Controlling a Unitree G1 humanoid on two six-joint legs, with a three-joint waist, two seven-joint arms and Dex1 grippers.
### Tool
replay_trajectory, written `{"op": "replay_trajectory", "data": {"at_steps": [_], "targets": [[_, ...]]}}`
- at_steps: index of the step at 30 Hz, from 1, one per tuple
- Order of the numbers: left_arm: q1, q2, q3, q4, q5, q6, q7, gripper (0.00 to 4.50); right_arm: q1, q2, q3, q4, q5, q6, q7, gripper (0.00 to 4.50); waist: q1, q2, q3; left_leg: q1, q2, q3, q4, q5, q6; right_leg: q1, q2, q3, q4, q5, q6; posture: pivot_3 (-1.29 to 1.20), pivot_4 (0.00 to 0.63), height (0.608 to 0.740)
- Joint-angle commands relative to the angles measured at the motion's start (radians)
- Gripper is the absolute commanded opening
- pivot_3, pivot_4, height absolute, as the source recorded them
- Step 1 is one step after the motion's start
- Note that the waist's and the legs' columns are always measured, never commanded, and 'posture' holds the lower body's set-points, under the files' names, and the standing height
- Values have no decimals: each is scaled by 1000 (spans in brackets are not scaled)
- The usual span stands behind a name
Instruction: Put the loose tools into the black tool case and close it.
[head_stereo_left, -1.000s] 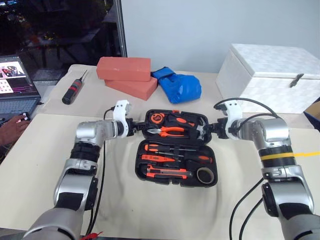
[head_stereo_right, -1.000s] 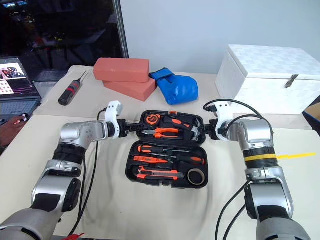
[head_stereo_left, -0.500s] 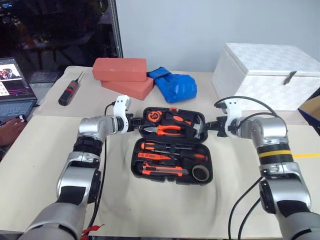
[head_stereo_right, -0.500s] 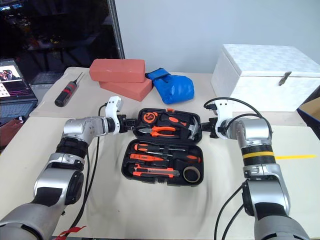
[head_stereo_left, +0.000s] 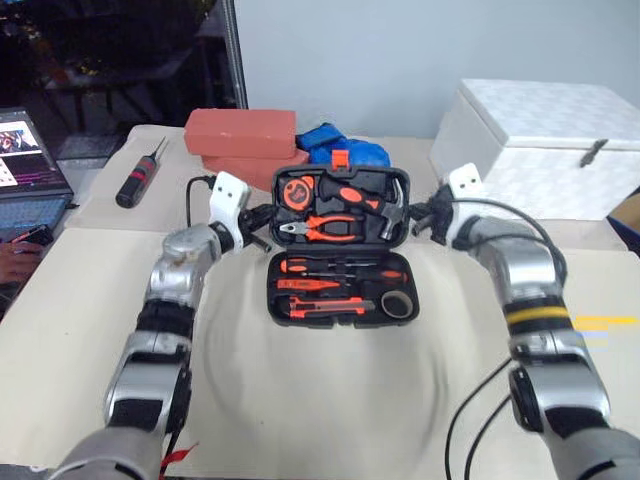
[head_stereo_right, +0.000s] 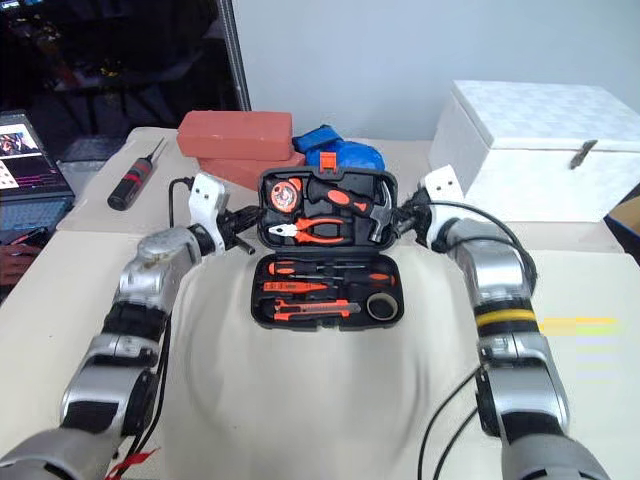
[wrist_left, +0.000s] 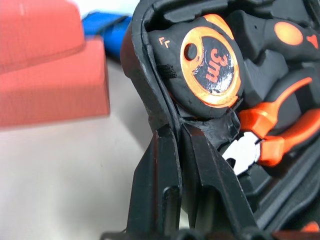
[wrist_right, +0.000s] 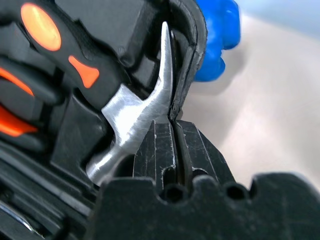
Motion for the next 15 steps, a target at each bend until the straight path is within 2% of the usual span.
{"op": "replay_trajectory", "data": {"at_steps": [1, 6, 8, 9, 11, 14, 15], "targets": [[87, 21, -62, -161, 32, -56, -59, 14, 147, 5, 8, -301, 32, -19, 14, 0, 2, 1, 0, 0, 0, 1, 1, 0, 0, -1, 0, 0, 0, 0, 0, 0, 150, 740], [168, 103, -63, -251, 25, -31, -125, 14, 302, -44, -14, -498, 30, -5, 38, 0, -2, 1, 0, 3, -1, 3, 2, 0, 0, 2, -1, 1, -2, 0, 0, 0, 150, 740], [210, 161, -21, -332, -30, 25, -174, 734, 368, -80, -58, -572, 62, 8, 62, 0, -4, 1, 0, 17, 0, 3, 2, 0, 0, 15, 1, 0, -3, -1, -1, 0, 150, 740], [228, 187, 0, -363, -56, 62, -189, 909, 395, -100, -71, -599, 56, 3, 65, 0, -5, 2, 1, 20, 0, 3, 2, 0, 0, 18, 2, 0, -4, -3, 1, 0, 150, 740], [255, 232, 28, -408, -104, 151, -217, 1638, 442, -139, -82, -648, 60, 9, 89, 0, -7, 2, 1, 29, 1, 3, 2, 0, 0, 25, 3, 0, -3, -9, 3, 0, 150, 740], [408, 553, 146, -475, -328, 540, -498, 2769, 711, -363, -174, -836, 9, 28, 262, 953, -11, 2, 2, 29, 2, 3, 2, 3, 1, 24, 4, 0, 0, -8, 2, 0, 150, 740], [440, 652, 189, -450, -384, 642, -570, 3078, 776, -406, -250, -870, 23, 76, 296, 1048, -16, 2, 2, 30, 4, 3, 1, 2, 1, 23, 5, 0, 1, -10, 0, 0, 150, 740]]}}
